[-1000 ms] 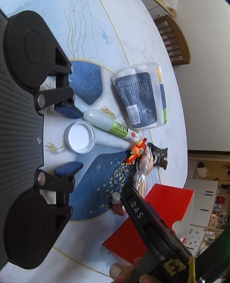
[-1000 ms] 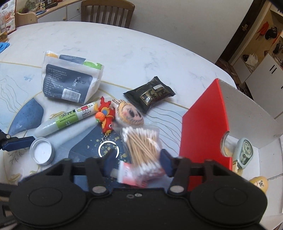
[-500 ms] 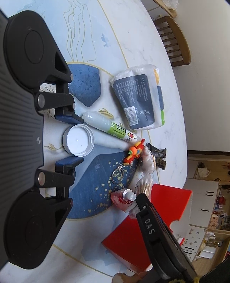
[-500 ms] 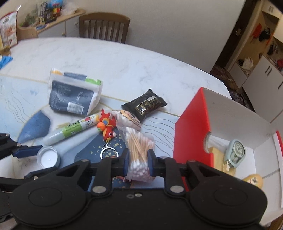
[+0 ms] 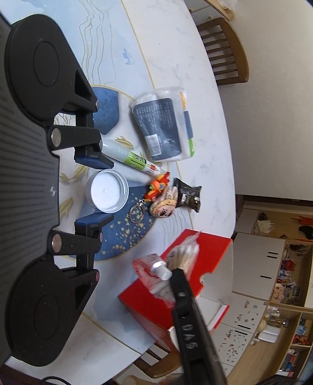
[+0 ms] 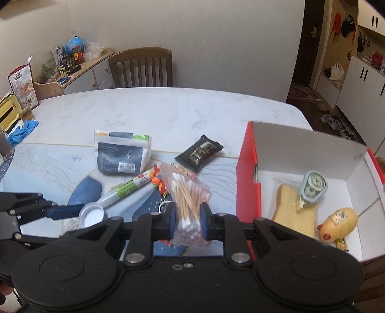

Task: Organize objects
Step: 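Grasp the cotton-swab bag with the right tool while the left tool grasps the white bottle cap, then carry cotton-swab bag and bottle cap into the shoebox and open both tools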

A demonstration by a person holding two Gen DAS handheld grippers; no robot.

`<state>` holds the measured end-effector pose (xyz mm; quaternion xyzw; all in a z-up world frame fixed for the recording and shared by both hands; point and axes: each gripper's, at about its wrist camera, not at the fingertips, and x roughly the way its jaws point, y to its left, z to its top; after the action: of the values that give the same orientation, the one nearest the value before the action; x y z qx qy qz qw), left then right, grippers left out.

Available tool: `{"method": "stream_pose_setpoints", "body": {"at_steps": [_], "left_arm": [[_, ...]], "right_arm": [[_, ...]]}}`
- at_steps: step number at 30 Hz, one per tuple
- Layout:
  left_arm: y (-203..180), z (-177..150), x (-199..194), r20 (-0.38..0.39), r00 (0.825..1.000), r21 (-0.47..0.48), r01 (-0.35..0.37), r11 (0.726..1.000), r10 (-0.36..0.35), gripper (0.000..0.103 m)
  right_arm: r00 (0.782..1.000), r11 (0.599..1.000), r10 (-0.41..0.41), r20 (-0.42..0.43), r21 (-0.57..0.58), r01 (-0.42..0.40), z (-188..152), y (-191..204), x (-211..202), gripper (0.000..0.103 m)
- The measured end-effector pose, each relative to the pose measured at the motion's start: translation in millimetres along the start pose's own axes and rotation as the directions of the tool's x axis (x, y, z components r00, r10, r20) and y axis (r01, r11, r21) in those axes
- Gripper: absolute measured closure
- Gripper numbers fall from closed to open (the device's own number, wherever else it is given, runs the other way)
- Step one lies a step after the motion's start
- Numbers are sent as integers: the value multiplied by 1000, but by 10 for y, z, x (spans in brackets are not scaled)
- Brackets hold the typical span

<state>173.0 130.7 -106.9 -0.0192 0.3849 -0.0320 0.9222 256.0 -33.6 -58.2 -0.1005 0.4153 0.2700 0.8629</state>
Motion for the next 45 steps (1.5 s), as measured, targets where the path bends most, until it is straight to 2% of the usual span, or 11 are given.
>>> {"method": "stream_pose_setpoints", "body": {"at_steps": [10, 17, 20, 22, 23, 24, 25, 29, 37, 42, 45], "left_arm": [[-86, -173, -116, -18, 999, -8, -46, 999, 46, 65], [-53, -294, -174, -27, 998, -39, -61, 997, 60, 65], [-23, -317, -190, -26, 998, -52, -65, 997, 64, 65], [-3, -328, -196, -28, 997, -60, -69, 996, 67, 65], [4, -333, -200, -29, 997, -63, -70, 996, 68, 65], [14, -339, -203, -29, 997, -66, -72, 995, 70, 65], [24, -342, -204, -30, 997, -68, -74, 995, 72, 65], [46, -365, -213, -35, 997, -71, -75, 995, 73, 65], [46, -404, -194, -52, 997, -61, -65, 996, 61, 65], [20, -393, -191, -56, 997, -49, -57, 997, 54, 65], [-10, -367, -196, -56, 997, -35, -54, 998, 52, 65]], "right_arm": [[993, 997, 57, -100, -54, -63, -542, 235, 136, 83], [987, 990, 72, -145, -110, -89, -640, 323, 105, 82], [984, 988, 83, -158, -114, -102, -590, 293, 116, 75], [982, 990, 83, -169, -101, -101, -552, 261, 160, 65], [982, 991, 81, -171, -96, -99, -538, 249, 191, 51], [983, 991, 79, -165, -92, -95, -526, 237, 219, 43], [984, 992, 75, -162, -93, -91, -514, 230, 250, 42], [973, 989, 117, -198, -71, -133, -482, 219, 374, 41], [967, 978, 76, -241, -170, -119, -594, 349, 533, 41], [970, 977, 80, -229, -176, -122, -605, 356, 511, 64], [973, 979, 93, -211, -159, -128, -580, 314, 422, 67]]}}
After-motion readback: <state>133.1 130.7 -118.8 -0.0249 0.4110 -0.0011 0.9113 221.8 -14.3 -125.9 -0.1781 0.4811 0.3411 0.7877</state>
